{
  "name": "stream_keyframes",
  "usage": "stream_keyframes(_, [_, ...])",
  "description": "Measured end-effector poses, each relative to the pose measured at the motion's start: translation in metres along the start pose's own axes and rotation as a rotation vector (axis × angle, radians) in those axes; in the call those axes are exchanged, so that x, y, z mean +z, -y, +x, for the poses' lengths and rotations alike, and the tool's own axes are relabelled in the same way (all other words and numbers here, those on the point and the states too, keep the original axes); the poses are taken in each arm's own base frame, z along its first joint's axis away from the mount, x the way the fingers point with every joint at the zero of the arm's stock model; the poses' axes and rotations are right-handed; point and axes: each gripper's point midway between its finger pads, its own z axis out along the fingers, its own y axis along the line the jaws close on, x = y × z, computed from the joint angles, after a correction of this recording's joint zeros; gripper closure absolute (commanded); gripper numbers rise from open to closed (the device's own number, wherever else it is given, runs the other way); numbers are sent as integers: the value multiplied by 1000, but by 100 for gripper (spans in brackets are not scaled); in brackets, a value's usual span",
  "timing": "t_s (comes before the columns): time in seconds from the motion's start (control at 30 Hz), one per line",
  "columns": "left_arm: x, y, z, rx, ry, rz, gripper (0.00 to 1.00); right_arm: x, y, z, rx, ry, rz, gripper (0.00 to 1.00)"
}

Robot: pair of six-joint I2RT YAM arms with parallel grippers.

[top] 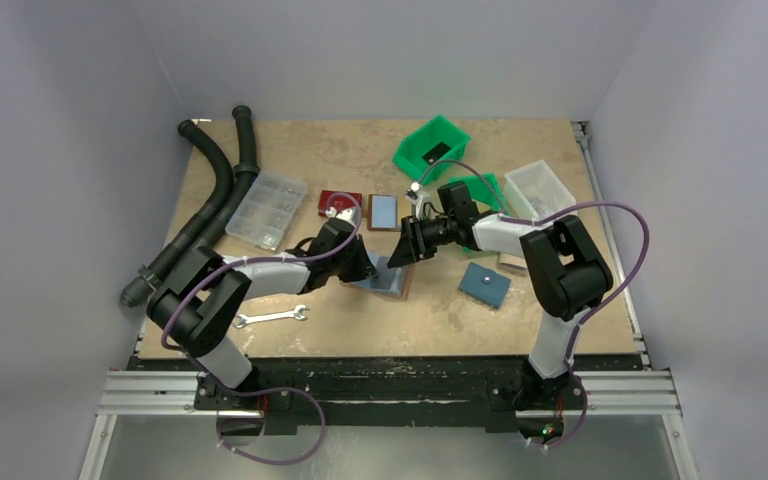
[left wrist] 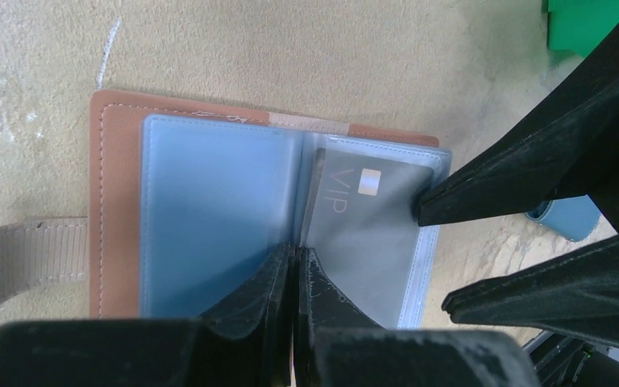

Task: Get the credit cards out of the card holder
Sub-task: Remove the credit card from the card holder.

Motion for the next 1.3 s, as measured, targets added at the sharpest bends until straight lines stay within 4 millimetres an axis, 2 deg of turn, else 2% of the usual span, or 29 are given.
stream_keyframes(0.67, [2, -2, 1, -14, 14, 2, 100, -6, -7, 6, -69, -67, -31, 57])
stream_keyframes(1.1, [3, -2, 1, -14, 18, 8, 100, -5, -4, 8, -61, -91, -18, 56])
stream_keyframes(1.3, [3, -2, 0, -15, 19, 9, 100, -5, -3, 9, -69, -101, -12, 52])
